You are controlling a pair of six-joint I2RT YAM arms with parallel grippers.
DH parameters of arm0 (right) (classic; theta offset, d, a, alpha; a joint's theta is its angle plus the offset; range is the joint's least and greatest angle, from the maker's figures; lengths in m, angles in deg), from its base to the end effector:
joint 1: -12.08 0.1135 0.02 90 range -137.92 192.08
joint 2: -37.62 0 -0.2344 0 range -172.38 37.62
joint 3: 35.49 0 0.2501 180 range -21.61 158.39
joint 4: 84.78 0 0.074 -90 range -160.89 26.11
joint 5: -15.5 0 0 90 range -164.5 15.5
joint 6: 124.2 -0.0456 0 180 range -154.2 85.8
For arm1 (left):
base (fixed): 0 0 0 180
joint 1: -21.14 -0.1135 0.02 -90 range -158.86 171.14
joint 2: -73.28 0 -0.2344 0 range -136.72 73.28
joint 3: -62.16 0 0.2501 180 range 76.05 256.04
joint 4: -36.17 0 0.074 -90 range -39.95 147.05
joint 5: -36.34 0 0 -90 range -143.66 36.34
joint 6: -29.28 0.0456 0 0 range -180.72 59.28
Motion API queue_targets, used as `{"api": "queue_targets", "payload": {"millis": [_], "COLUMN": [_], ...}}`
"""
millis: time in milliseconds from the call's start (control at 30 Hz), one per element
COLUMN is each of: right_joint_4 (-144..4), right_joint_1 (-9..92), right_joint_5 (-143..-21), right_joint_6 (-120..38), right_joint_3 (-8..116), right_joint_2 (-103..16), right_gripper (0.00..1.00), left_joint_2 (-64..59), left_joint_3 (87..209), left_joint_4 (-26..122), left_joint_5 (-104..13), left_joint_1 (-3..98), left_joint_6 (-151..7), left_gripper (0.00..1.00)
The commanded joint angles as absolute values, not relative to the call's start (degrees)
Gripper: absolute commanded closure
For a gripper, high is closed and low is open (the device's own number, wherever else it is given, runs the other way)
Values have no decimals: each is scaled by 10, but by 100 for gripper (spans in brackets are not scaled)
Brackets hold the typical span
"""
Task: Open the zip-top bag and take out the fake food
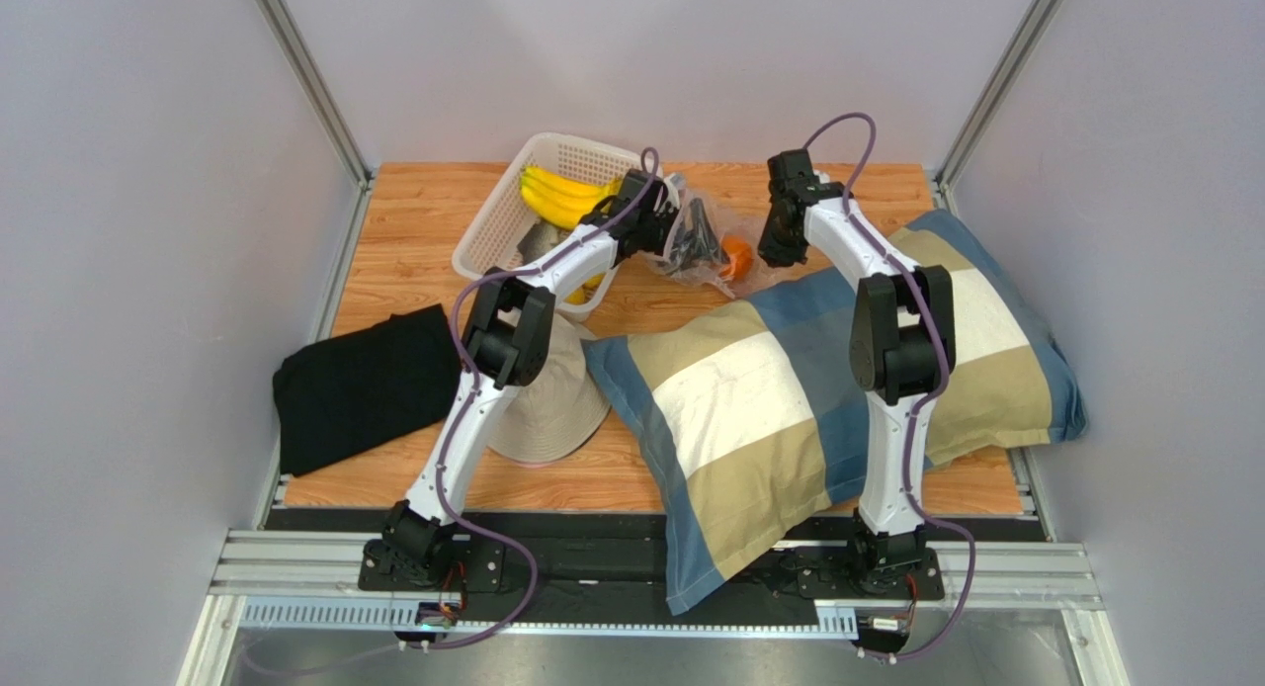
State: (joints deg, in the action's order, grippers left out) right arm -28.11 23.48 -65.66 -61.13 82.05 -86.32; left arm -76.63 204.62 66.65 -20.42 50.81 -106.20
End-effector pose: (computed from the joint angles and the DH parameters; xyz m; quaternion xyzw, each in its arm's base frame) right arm 0.4458 0.0827 0.1739 0.1488 0.9583 0.0054 0.2439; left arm 0.4736 -0.2986 0.1297 0.0059 0.8701 -0.4602 0.1766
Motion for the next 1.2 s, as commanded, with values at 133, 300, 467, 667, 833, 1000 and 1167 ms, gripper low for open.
{"api": "queue_targets", "payload": {"millis": [133, 300, 467, 667, 833, 1000, 1167], "right_joint_4": [-313, -362, -385, -414, -420, -430, -428], "right_joint_1": [218, 220, 219, 225, 225, 225, 227], "right_joint_5": [-635, -647, -679, -731, -773, -784, -800], "right_joint_6": [-578, -563, -564, -606, -617, -634, -669], "right_joint_3": [887, 914, 941, 871, 865, 844, 862], "right_joint_2": [-845, -880, -925, -918, -928, -921, -929], "right_gripper": [95, 94, 95, 95, 96, 96, 98], "left_joint_2": [-735, -728, -718, -734, -740, -772, -772], "left_joint_3": [2038, 2027, 2001, 2011, 2004, 2049, 2030], "left_joint_4": [634, 615, 574, 536, 504, 523, 548], "left_joint_5": [-210, -197, -195, -203, -216, -210, -203], "left_joint_1": [509, 508, 508, 509, 509, 513, 521], "left_joint_6": [-1064, -1056, -1057, -1068, -1085, -1096, -1090], "left_gripper": [19, 17, 13, 11, 11, 15, 16]}}
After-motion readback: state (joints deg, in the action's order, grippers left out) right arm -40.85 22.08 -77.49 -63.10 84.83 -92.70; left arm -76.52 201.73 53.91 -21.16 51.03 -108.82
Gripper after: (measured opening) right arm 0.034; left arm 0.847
